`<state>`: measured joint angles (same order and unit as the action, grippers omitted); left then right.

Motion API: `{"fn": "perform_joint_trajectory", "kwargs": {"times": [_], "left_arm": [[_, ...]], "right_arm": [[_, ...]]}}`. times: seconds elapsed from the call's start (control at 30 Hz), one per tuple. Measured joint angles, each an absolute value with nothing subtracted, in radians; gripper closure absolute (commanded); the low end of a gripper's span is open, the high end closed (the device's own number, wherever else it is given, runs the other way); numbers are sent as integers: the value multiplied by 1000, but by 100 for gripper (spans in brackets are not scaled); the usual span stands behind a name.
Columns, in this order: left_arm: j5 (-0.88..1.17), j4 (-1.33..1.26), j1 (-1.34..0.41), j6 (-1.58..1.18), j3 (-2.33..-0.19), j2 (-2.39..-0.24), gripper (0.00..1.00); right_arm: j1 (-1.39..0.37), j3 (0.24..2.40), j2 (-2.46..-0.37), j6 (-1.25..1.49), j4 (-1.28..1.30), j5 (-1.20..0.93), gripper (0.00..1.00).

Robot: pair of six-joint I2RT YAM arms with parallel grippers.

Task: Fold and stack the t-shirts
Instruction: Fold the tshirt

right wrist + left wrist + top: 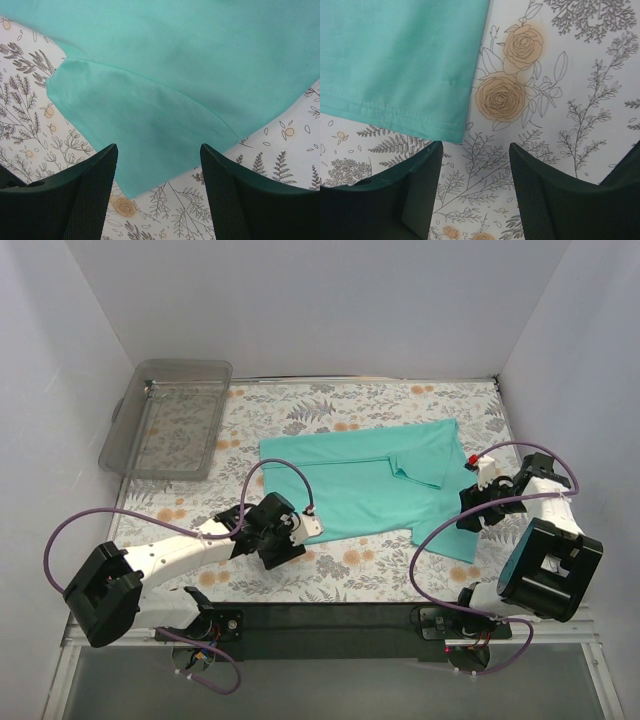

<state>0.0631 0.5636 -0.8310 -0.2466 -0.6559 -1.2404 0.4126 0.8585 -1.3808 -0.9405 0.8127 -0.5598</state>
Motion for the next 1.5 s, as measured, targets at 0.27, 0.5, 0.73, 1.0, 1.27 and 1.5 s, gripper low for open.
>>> {"fn": "perform_joint_trajectory", "kwargs": {"times": [0.27,0.5,0.73,1.0,1.27,1.5], "left_arm": [[-28,513,-836,-229,-650,-1256,49],[-47,498,-841,-227,-649,-1307,59],[-60,485,-842,-229,-649,-1338,91],[-68,469,-842,-236,-645,-1295,100],[-71,443,-842,-255,-625,-1201,100],[-72,433,-842,-271,-614,-1201,100]], "right_arm": [[413,864,-1399,-941,813,-560,38],[413,881,-1399,-941,815,-560,37],[413,883,-1399,-943,821,-561,38],[413,883,-1394,-987,853,-551,37],[413,910,-1394,-1113,943,-507,36],[413,896,-1393,-1268,1031,-425,39]]}}
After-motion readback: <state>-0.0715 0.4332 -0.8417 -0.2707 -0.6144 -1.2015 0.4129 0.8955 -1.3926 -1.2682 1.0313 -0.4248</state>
